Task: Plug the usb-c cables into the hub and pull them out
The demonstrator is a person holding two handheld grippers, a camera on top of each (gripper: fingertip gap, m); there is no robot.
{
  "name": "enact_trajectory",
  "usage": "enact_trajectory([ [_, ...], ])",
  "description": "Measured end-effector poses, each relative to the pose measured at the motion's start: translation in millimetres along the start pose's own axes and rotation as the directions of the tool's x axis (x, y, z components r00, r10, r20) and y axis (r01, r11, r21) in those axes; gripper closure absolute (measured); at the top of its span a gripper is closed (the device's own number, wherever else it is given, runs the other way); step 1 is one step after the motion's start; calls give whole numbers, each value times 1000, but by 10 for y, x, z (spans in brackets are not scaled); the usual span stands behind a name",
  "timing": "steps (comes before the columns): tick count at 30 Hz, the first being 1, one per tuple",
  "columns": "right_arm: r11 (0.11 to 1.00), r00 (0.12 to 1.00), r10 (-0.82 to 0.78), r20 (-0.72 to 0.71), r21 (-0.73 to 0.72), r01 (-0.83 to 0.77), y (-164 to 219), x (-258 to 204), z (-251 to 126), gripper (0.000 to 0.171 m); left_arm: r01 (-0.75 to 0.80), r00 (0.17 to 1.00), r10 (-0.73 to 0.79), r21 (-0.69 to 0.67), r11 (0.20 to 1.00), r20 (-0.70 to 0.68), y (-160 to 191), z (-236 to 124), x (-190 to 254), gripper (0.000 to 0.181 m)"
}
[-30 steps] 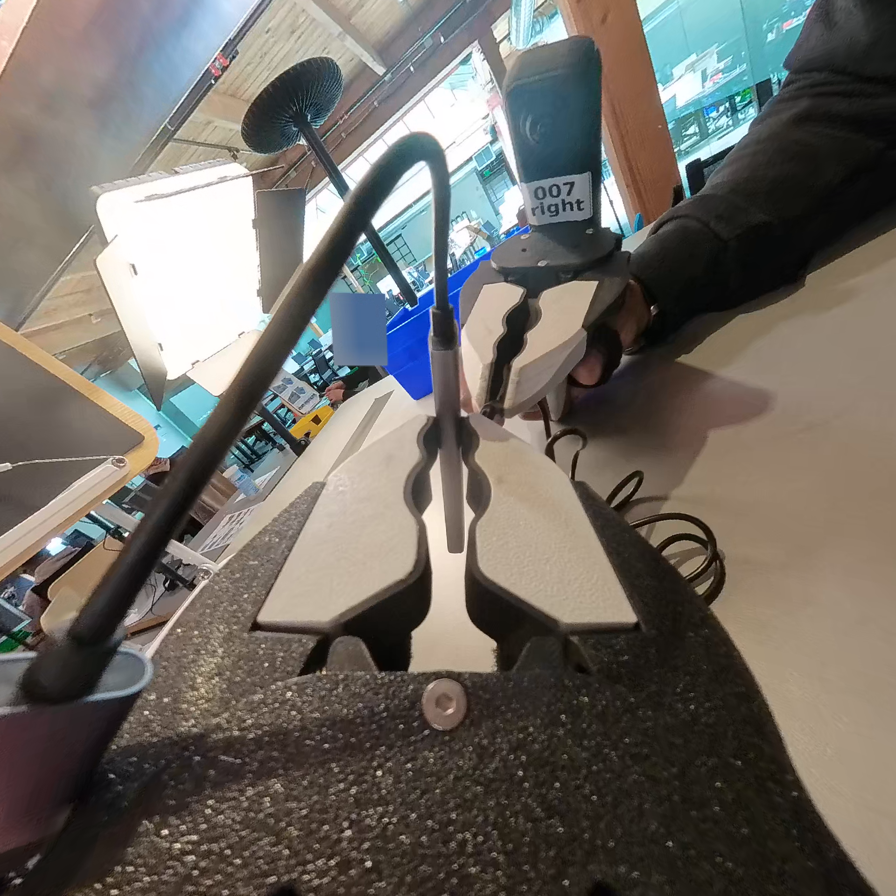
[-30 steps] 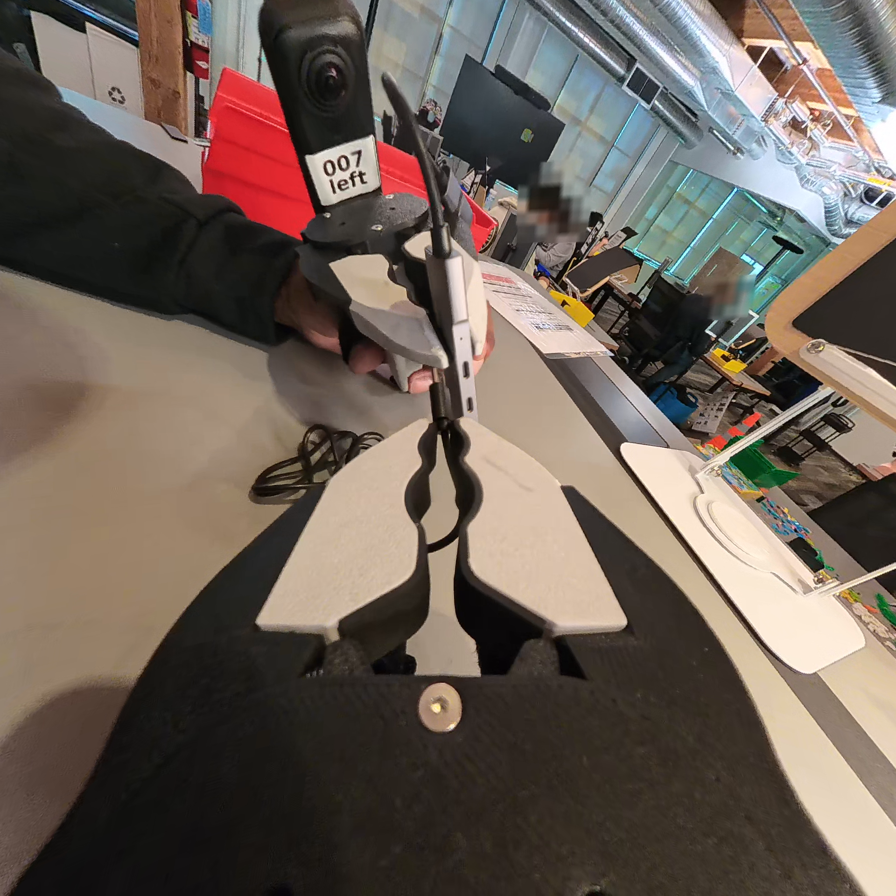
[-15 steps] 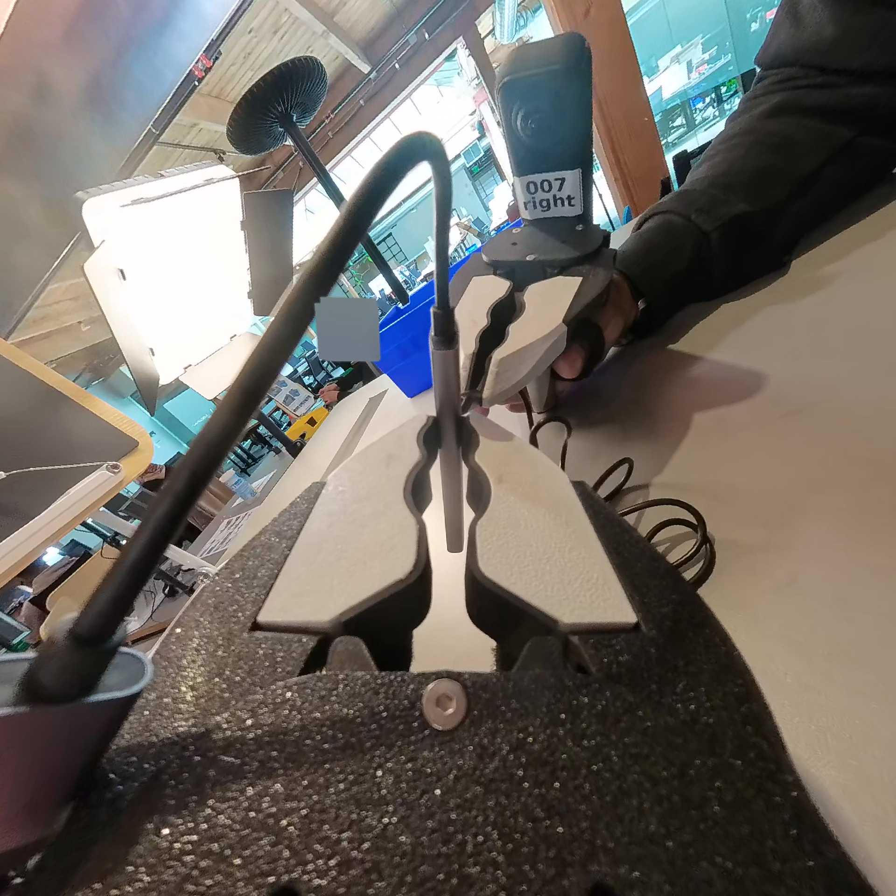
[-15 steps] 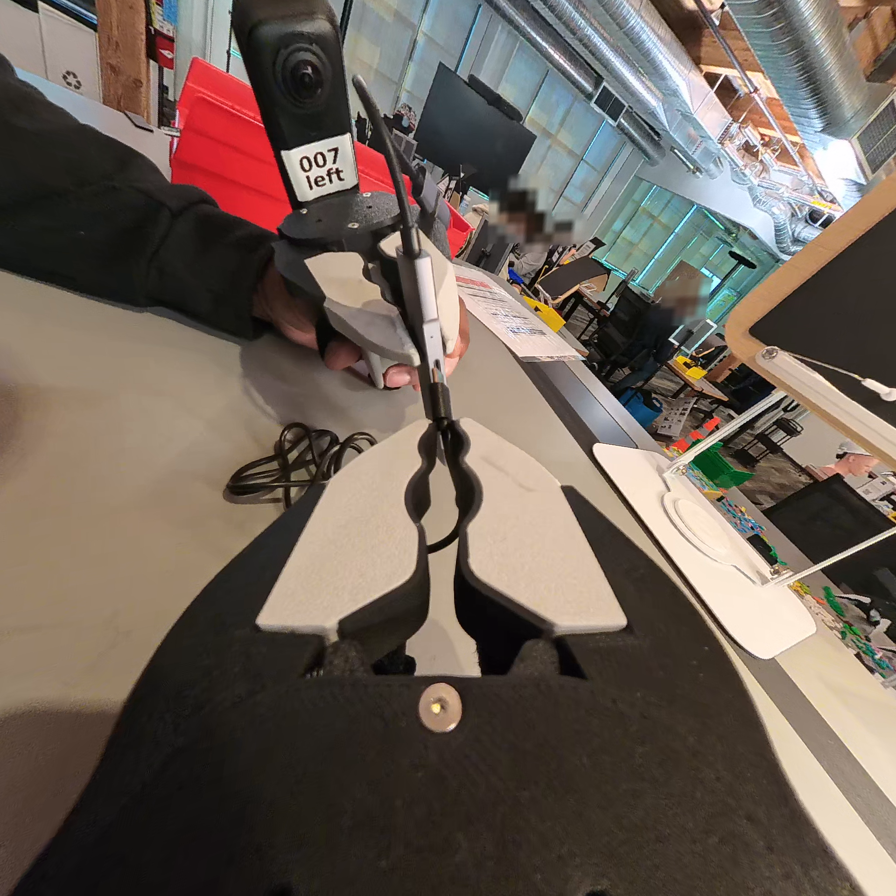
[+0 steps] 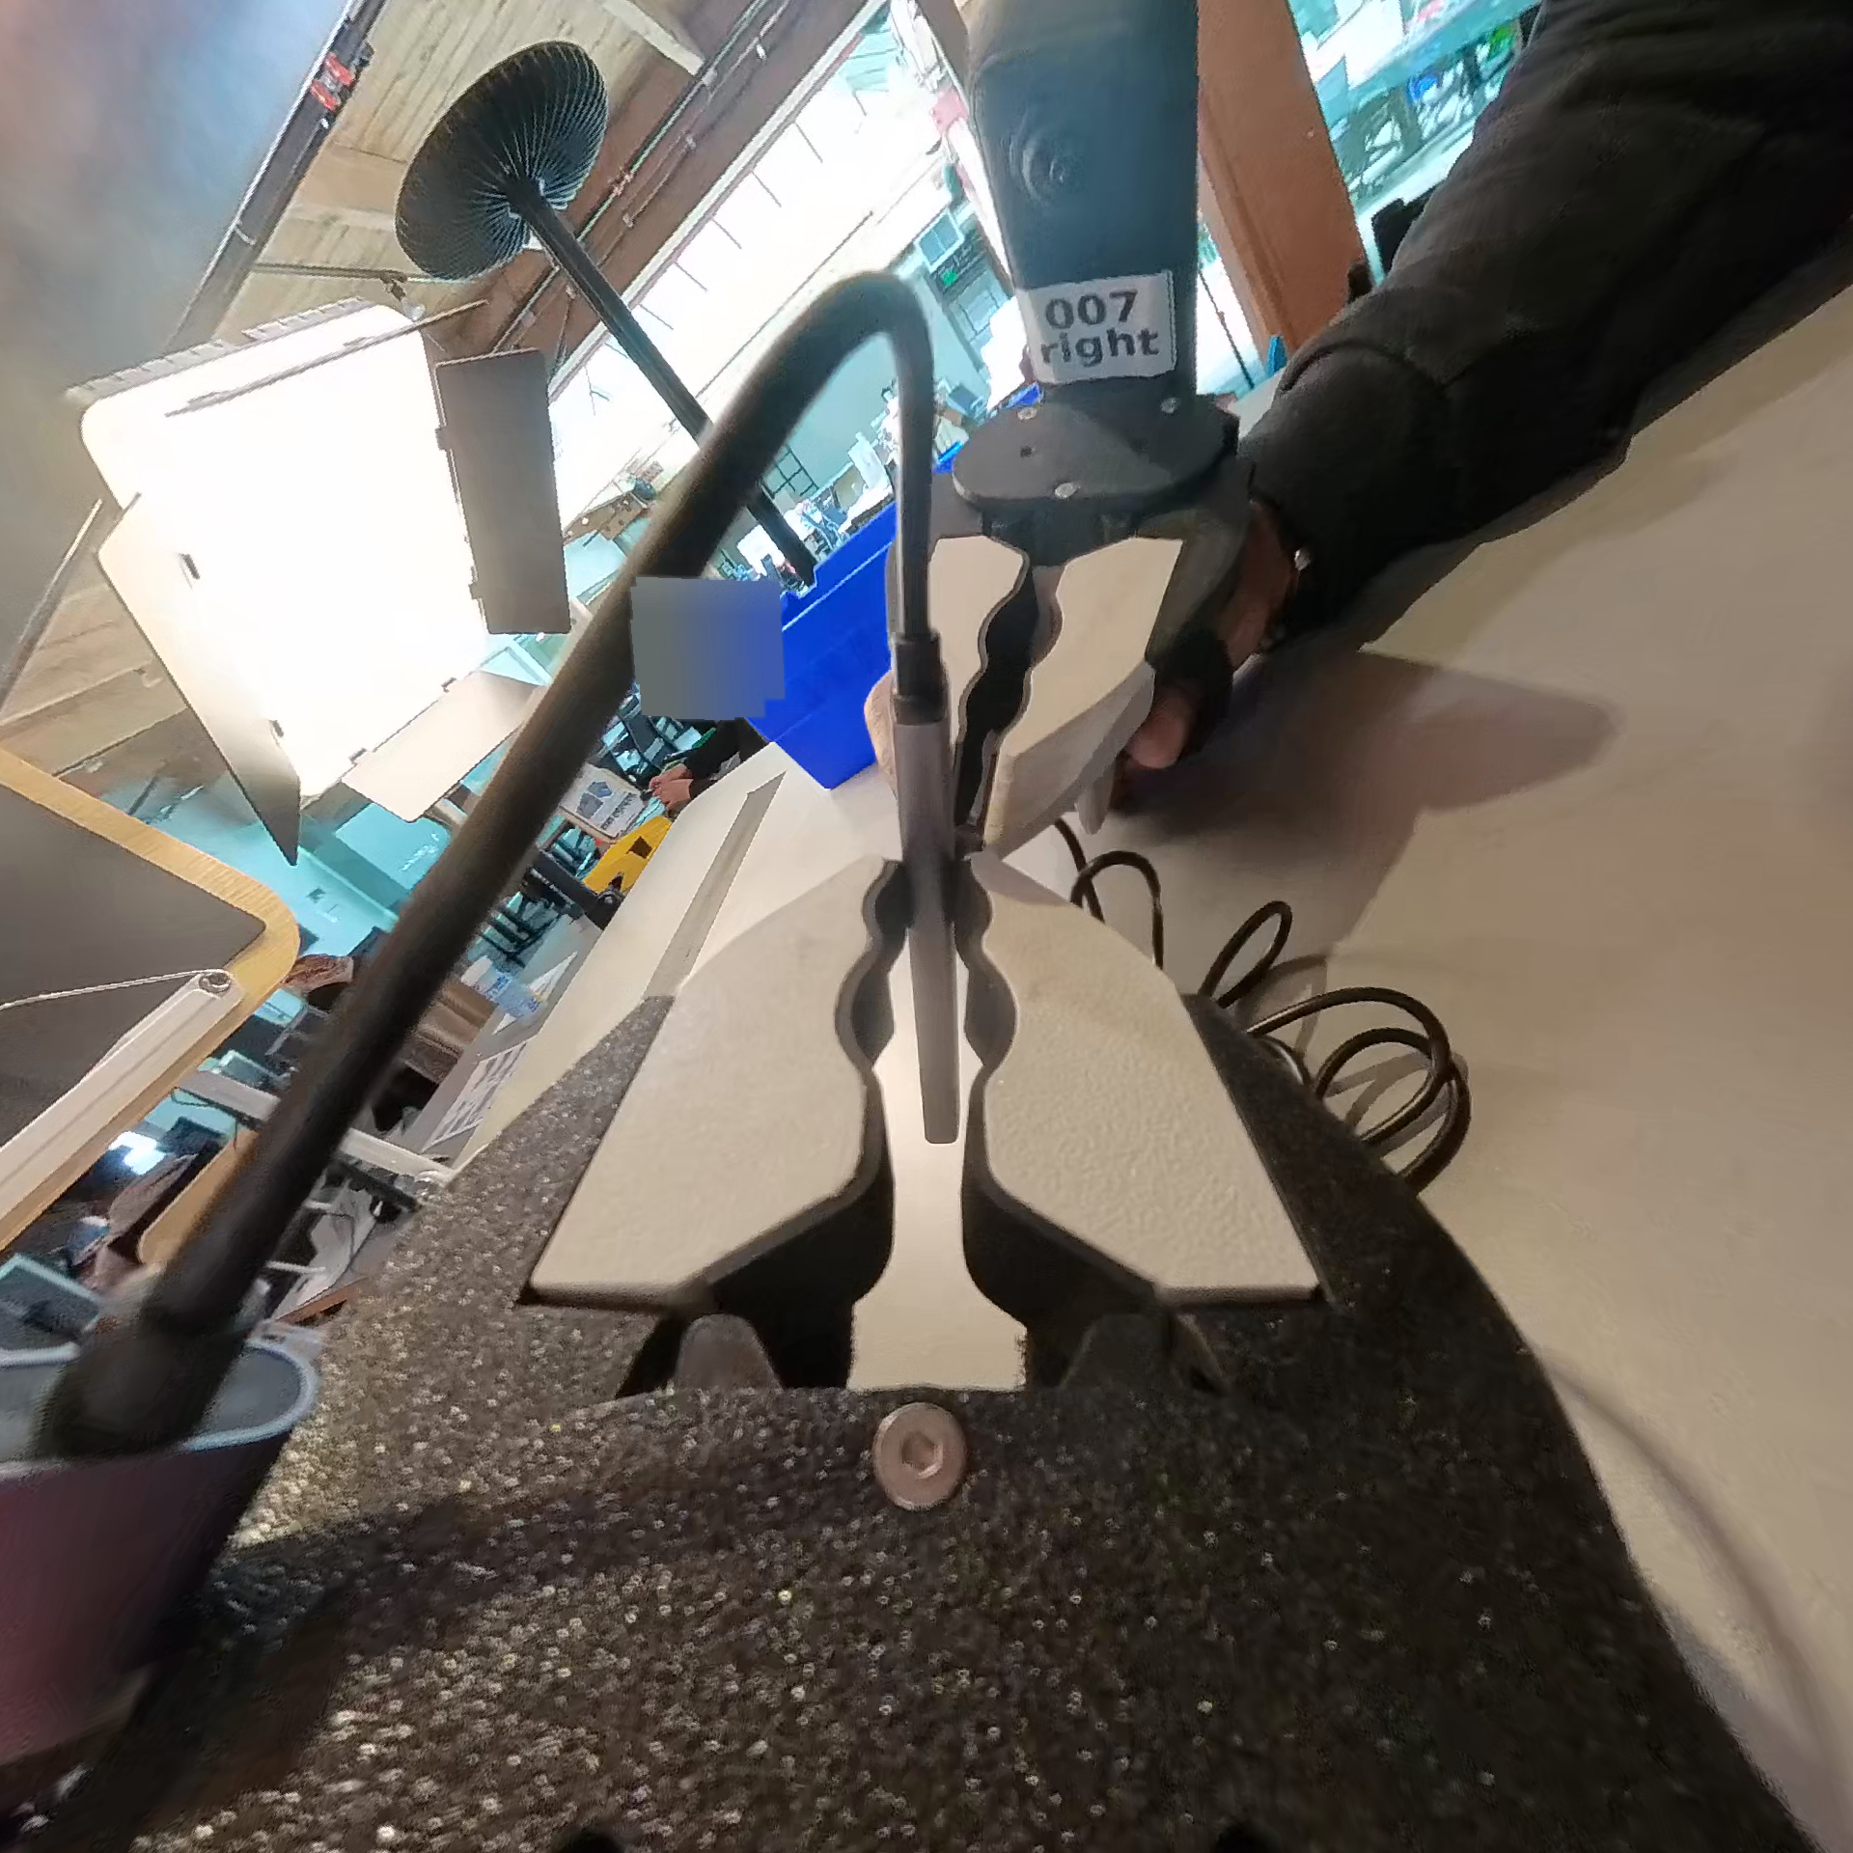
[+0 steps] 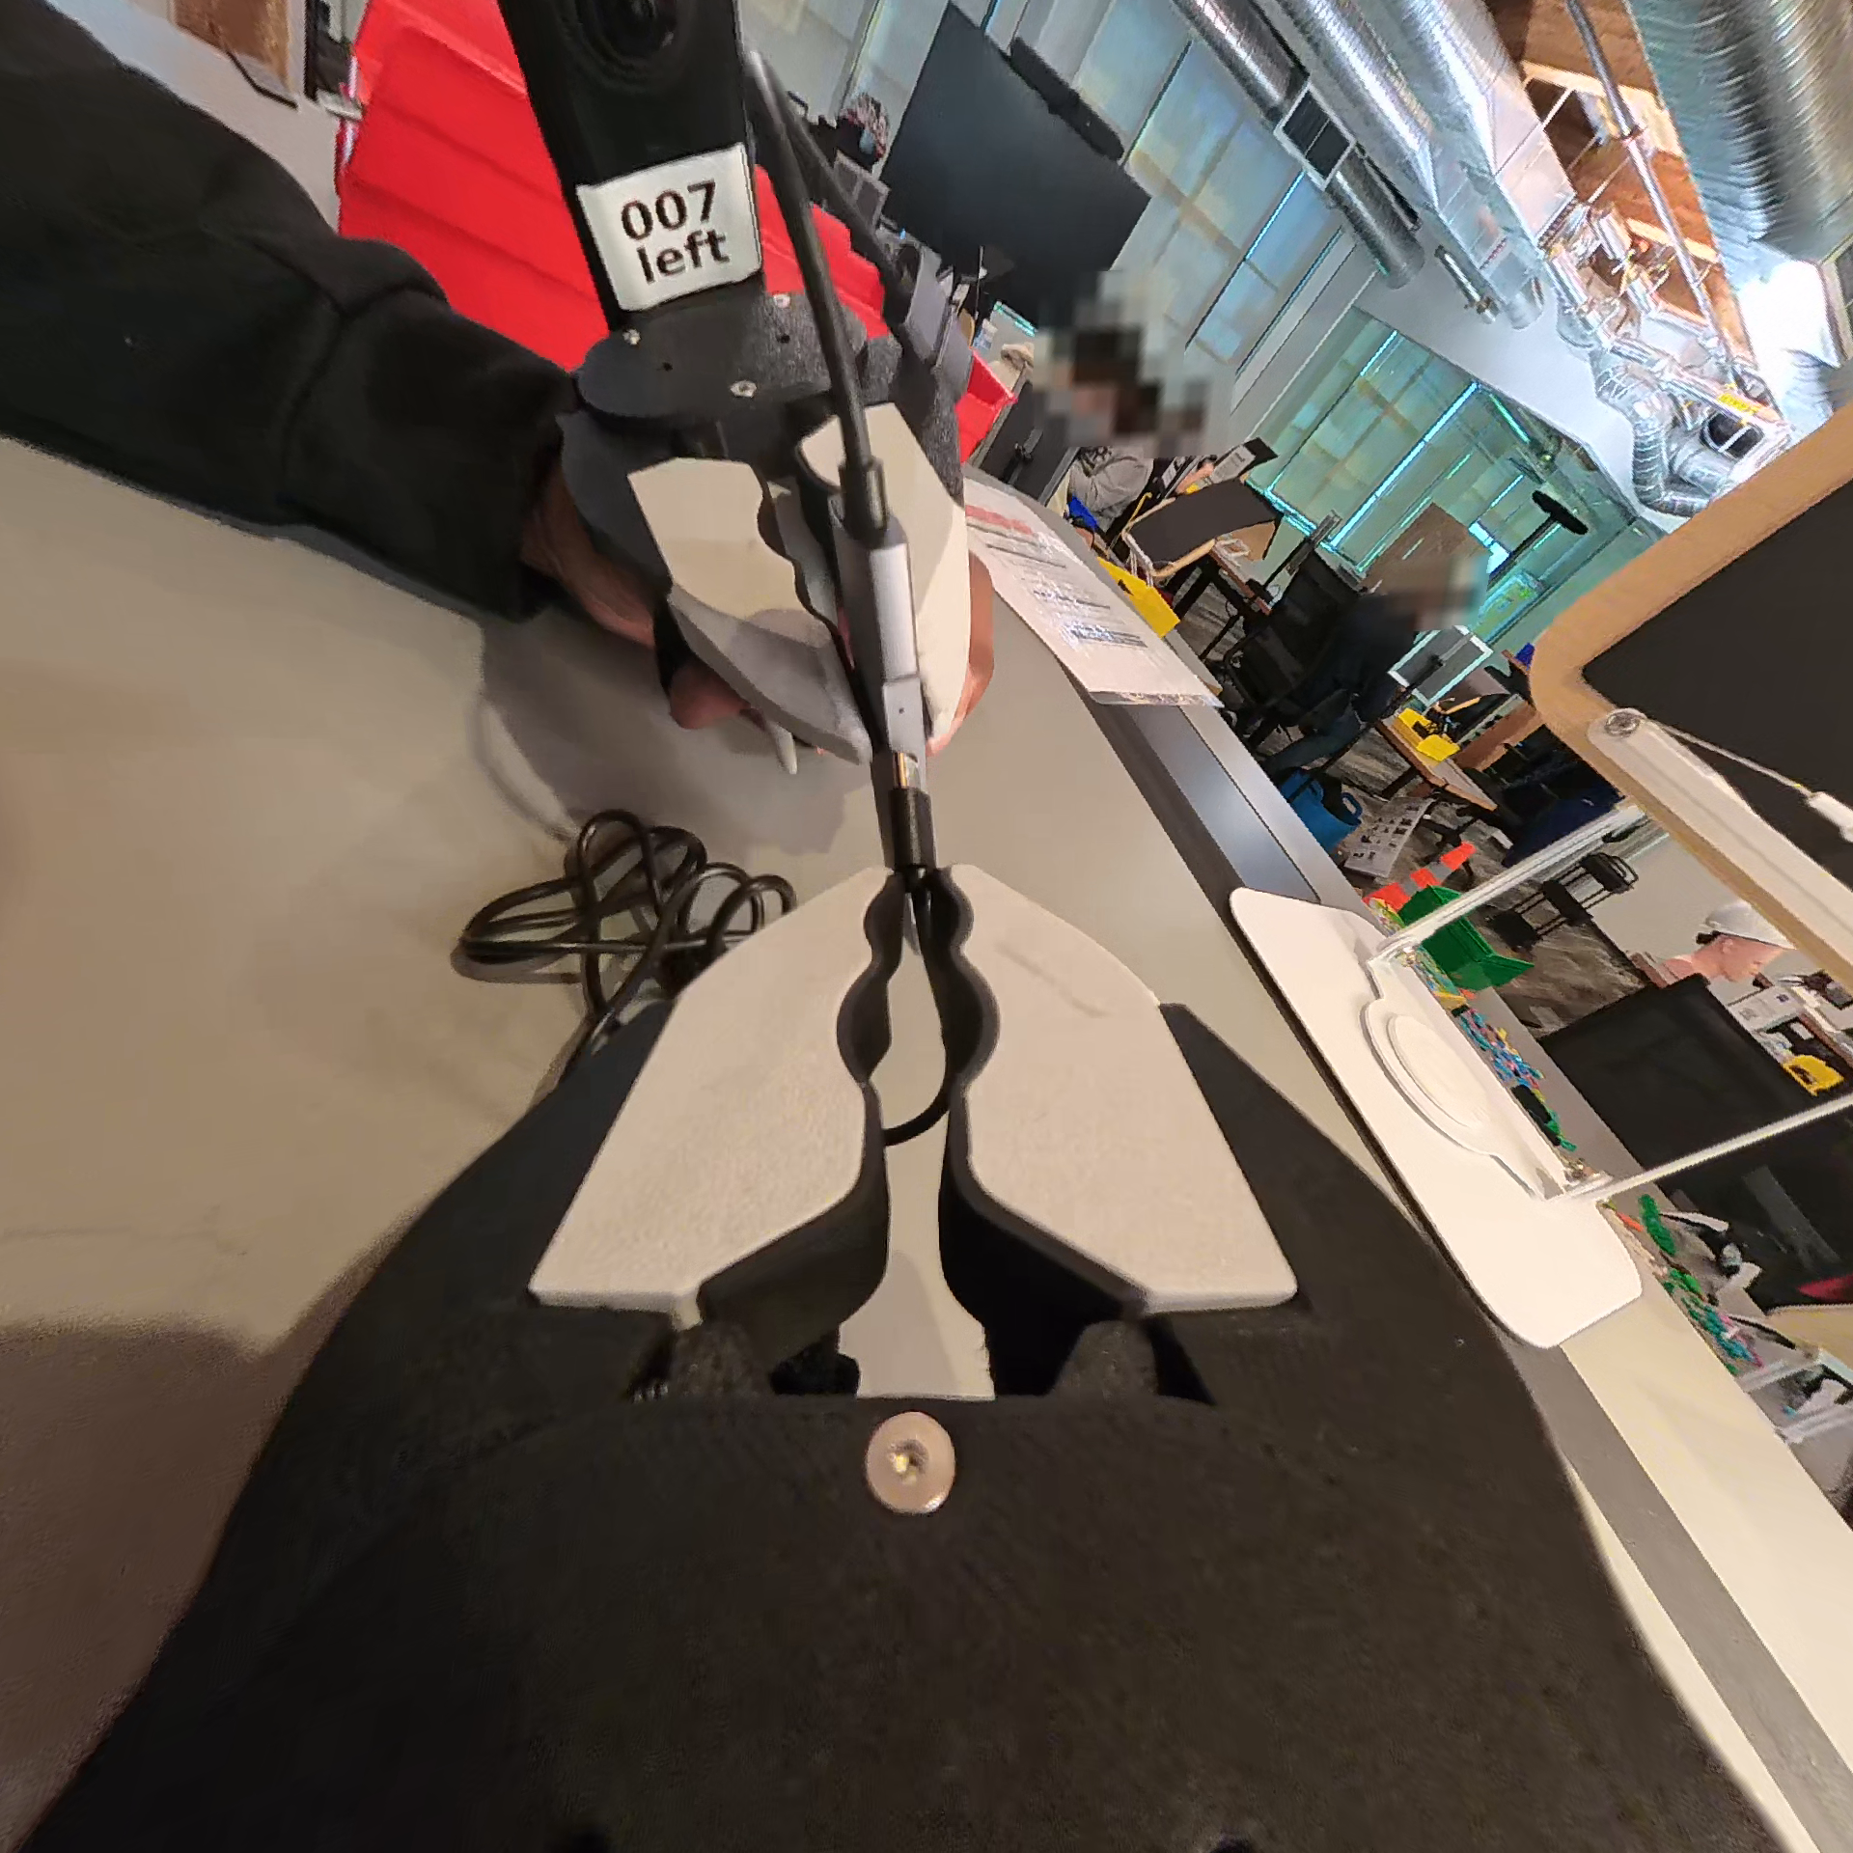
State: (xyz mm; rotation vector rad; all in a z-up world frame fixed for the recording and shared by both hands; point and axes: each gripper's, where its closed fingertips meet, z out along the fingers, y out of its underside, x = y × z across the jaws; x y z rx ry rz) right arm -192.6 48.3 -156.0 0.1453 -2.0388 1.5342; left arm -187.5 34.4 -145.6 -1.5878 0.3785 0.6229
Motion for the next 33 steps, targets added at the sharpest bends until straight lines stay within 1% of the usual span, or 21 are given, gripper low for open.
enact_trajectory([
  [7, 994, 999, -47, -13, -98, 46, 154, 13, 30, 166, -103, 995, 104, -82, 991, 6, 73, 43, 31, 171],
  [13, 979, 996, -90, -20, -183, 85, 282, 14, 58, 166, -209, 977, 212, -170, 963, -2, 163, 80, 58, 171],
  [15, 972, 994, -108, -18, -213, 102, 325, 10, 66, 167, -256, 966, 259, -206, 944, -15, 205, 91, 74, 172],
  [18, 954, 989, -147, -13, -265, 139, 392, -4, 78, 167, -351, 935, 350, -275, 895, -53, 291, 99, 108, 171],
  [22, 931, 979, -205, -16, -311, 190, 441, -6, 86, 166, -425, 902, 422, -332, 842, -84, 356, 114, 121, 171],
  [29, 910, 964, -264, -12, -335, 245, 465, -10, 81, 166, -445, 893, 438, -360, 820, -106, 414, 117, 133, 171],
  [33, 912, 958, -285, 16, -303, 276, 437, -59, 64, 166, -443, 895, 430, -348, 826, -120, 415, 98, 158, 171],
])
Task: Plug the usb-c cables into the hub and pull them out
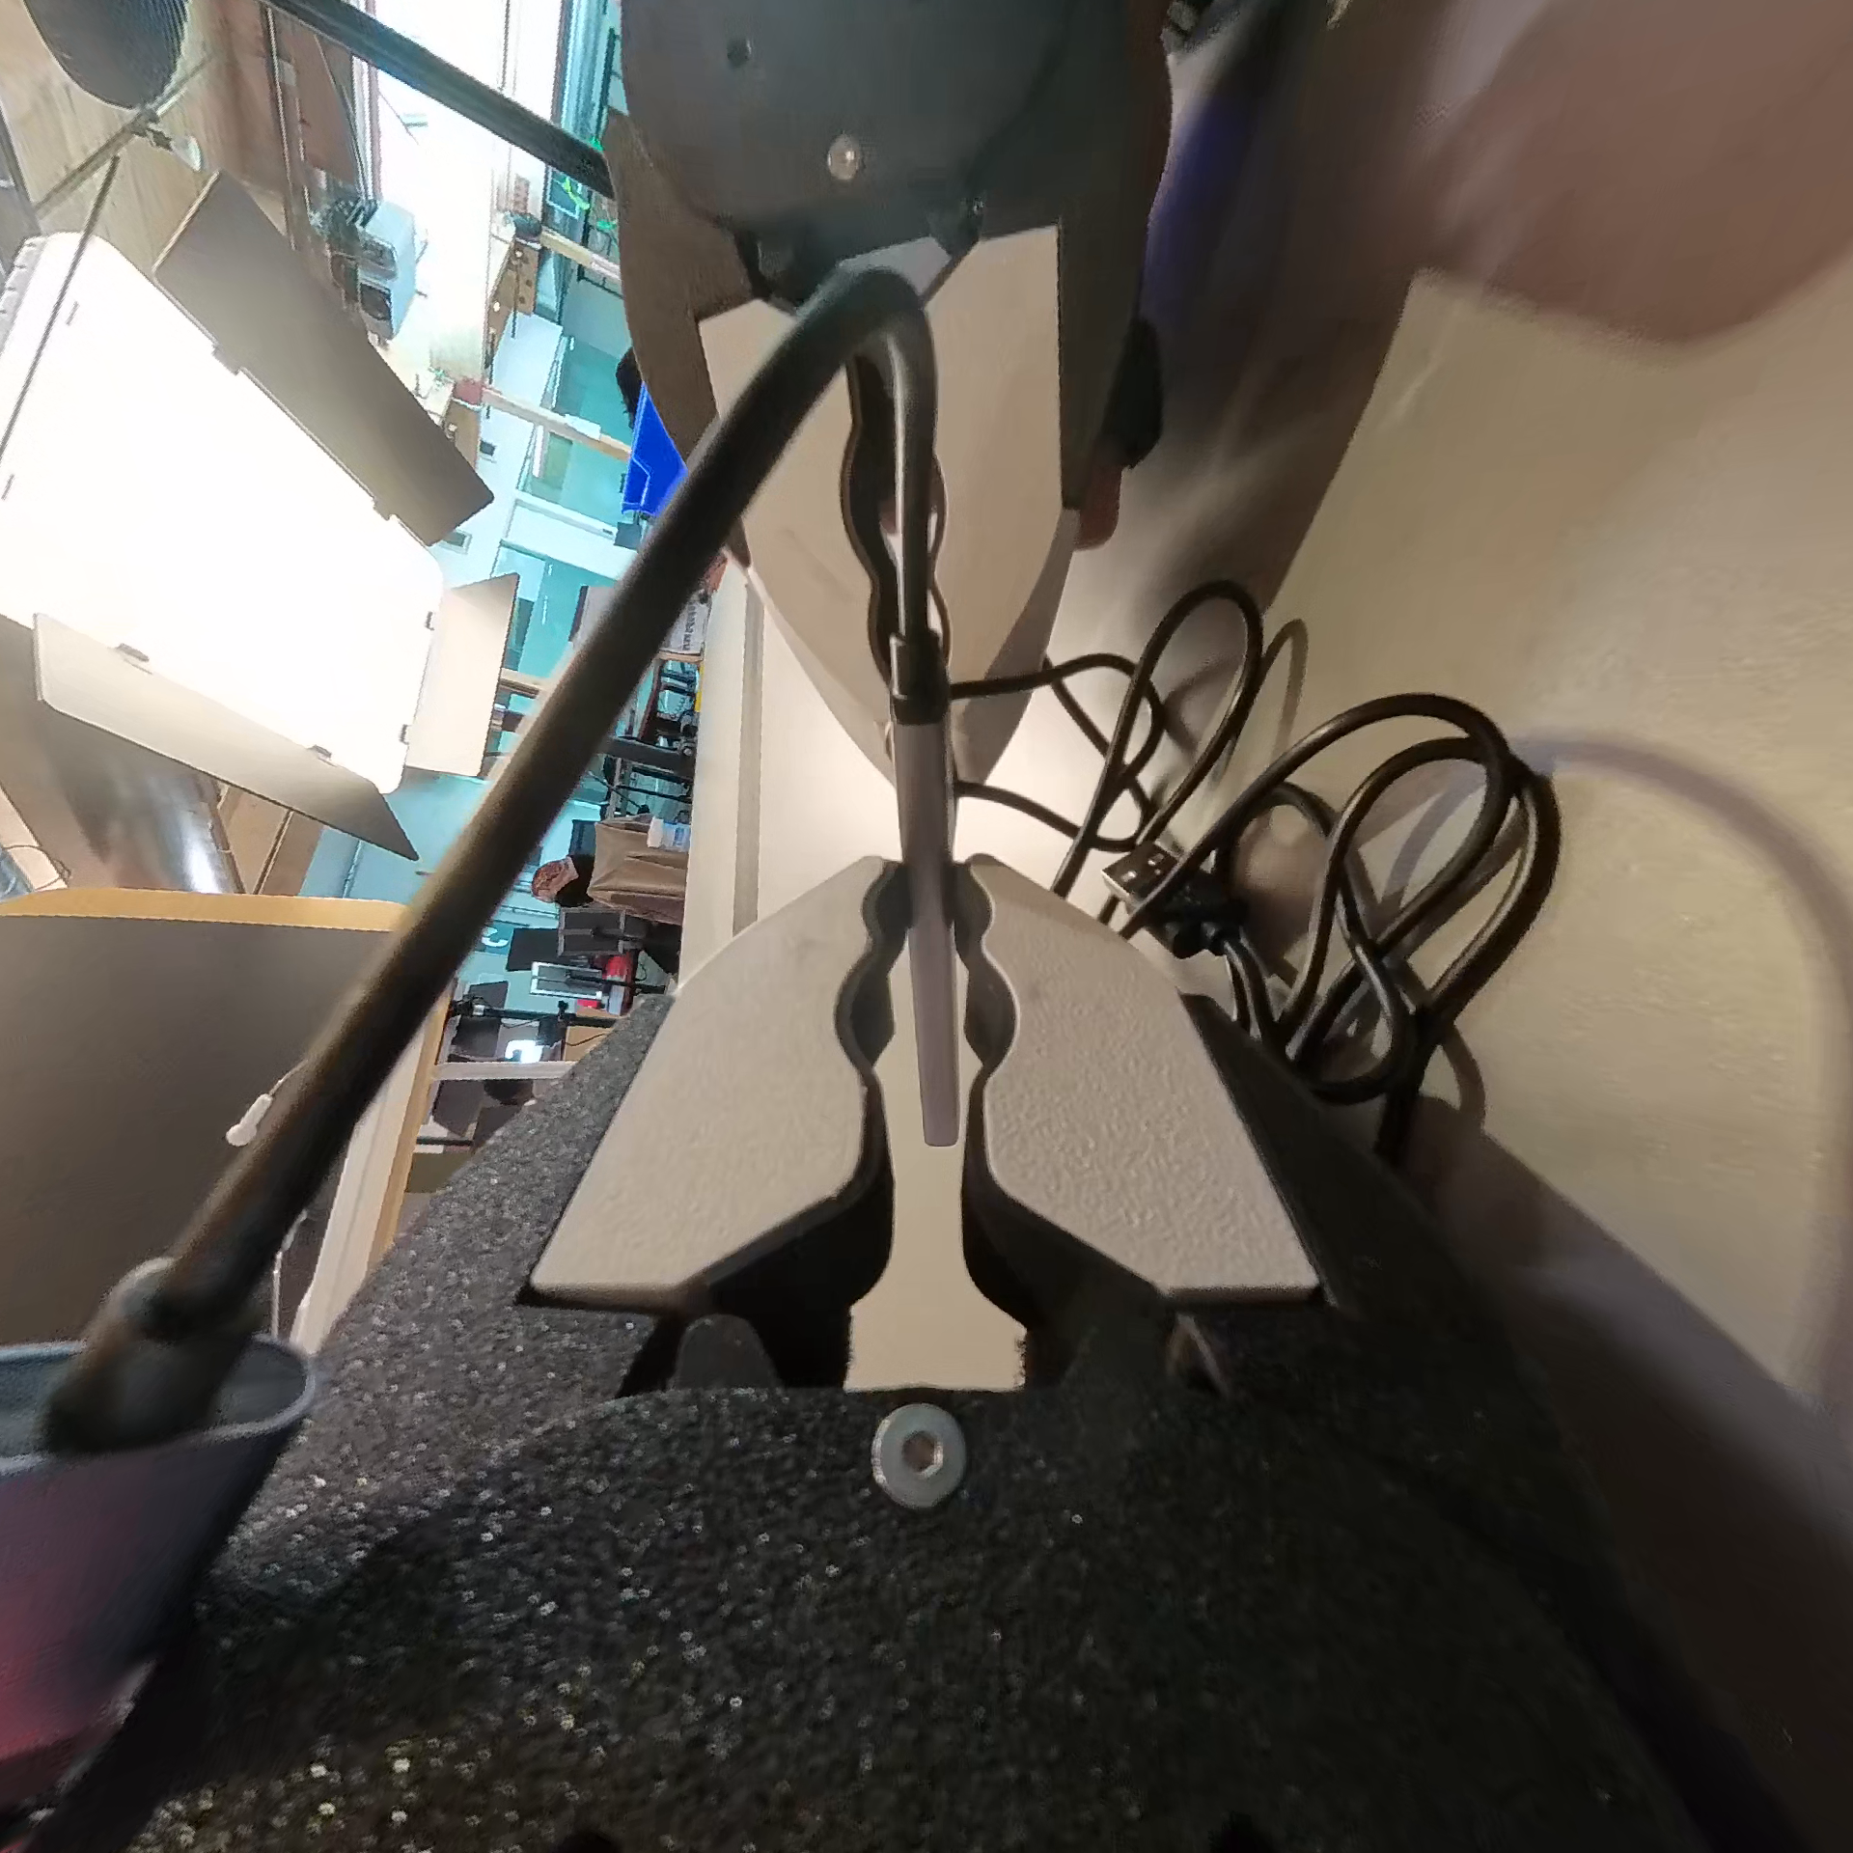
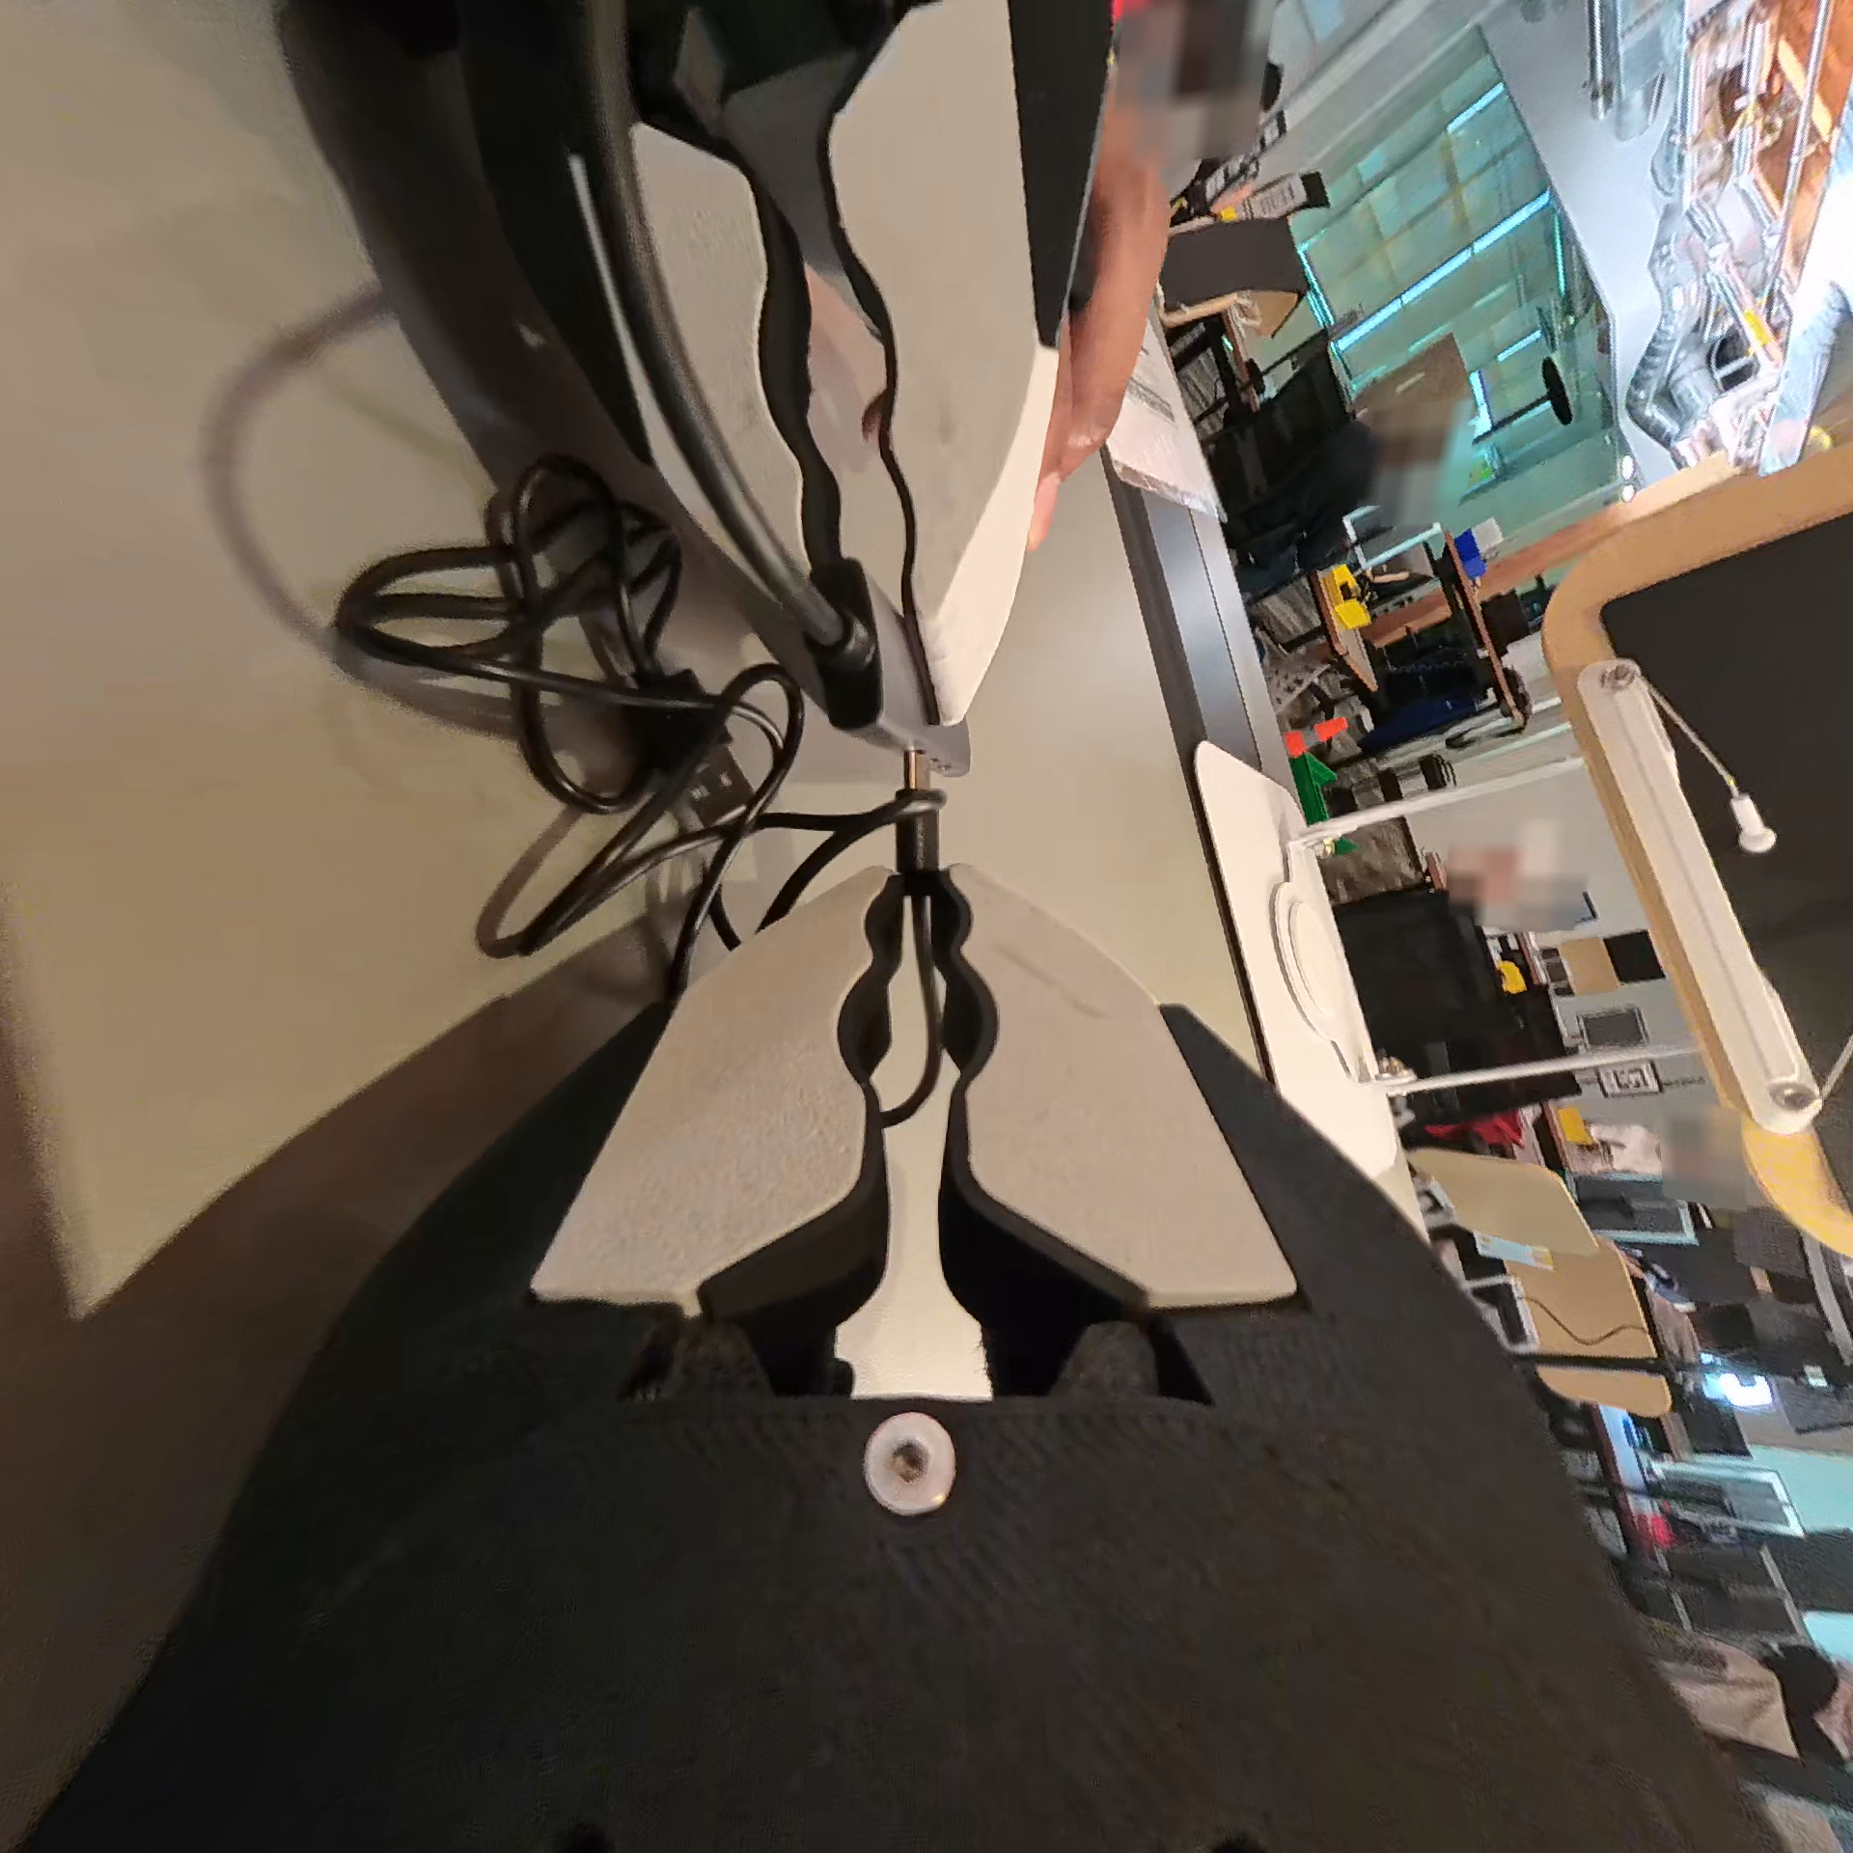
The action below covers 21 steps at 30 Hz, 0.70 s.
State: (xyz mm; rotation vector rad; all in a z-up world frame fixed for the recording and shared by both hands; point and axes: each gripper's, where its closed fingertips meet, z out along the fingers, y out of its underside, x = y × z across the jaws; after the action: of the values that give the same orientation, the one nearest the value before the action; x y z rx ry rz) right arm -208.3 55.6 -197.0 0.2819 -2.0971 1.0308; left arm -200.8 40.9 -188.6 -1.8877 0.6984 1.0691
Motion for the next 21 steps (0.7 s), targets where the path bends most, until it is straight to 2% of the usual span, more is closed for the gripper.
enact_trajectory([
  [6, 995, 998, 47, 28, 81, -49, -68, 2, -52, 166, 45, 999, -45, 32, 998, 1, -14, -23, -12, 171],
  [10, 981, 989, 129, 70, 134, -138, -103, 17, -84, 166, 84, 996, -85, 74, 994, 17, -59, -46, -56, 171],
  [21, 966, 974, 183, 130, 162, -203, -129, 24, -132, 166, 107, 994, -109, 109, 988, 19, -107, -52, -71, 171],
])
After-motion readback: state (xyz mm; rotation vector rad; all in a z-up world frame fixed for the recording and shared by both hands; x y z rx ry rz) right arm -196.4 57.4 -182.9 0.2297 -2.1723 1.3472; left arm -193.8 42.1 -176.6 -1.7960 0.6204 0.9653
